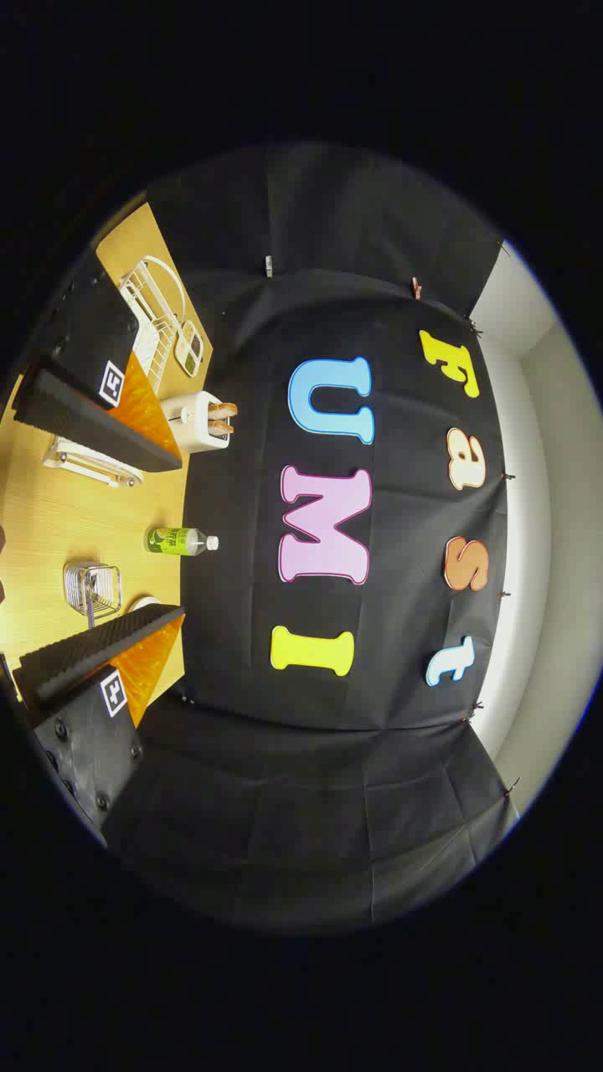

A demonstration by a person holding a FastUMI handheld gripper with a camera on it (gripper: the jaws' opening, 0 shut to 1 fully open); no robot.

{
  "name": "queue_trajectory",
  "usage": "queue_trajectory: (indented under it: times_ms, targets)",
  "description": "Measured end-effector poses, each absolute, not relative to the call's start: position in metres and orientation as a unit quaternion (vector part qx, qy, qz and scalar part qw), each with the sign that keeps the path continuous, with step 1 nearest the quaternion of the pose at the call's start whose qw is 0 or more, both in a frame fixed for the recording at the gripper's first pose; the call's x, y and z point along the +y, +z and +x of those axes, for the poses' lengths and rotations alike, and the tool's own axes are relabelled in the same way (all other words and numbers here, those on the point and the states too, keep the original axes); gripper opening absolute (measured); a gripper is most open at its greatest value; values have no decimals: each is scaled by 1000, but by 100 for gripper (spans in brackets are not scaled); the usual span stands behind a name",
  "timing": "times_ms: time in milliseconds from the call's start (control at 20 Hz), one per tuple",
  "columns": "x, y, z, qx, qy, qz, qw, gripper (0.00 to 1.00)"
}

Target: Take the plate from the dish rack, then take the spoon from the basket and place it into the plate.

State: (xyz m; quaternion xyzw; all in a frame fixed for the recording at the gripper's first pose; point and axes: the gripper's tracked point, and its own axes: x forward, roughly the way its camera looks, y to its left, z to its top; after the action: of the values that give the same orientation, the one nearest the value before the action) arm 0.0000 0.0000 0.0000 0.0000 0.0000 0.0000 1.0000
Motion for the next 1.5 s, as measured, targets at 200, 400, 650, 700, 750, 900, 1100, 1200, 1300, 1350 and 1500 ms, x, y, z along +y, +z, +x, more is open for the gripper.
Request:
queue_trajectory:
  times_ms: [200, 400, 650, 700, 750, 900, 1100, 1200, 1300, 1350, 1500]
  targets:
    - [2, -1, -3, 0, 3, 0, 1000, 97]
    - [6, 1, -5, -9, 8, 0, 1000, 97]
    - [10, 3, -5, -7, 10, 2, 1000, 97]
    - [11, 3, -4, -6, 10, 2, 1000, 97]
    - [12, 2, -5, -6, 11, 1, 1000, 97]
    - [17, -2, -5, 3, 17, -3, 1000, 97]
    - [25, -3, -2, 8, 25, -14, 1000, 97]
    - [34, -1, 2, 11, 33, -19, 999, 97]
    - [40, 2, 9, 16, 35, -22, 999, 97]
    - [46, 2, 14, 21, 35, -24, 999, 97]
    - [63, 2, 37, 39, 36, -40, 998, 97]
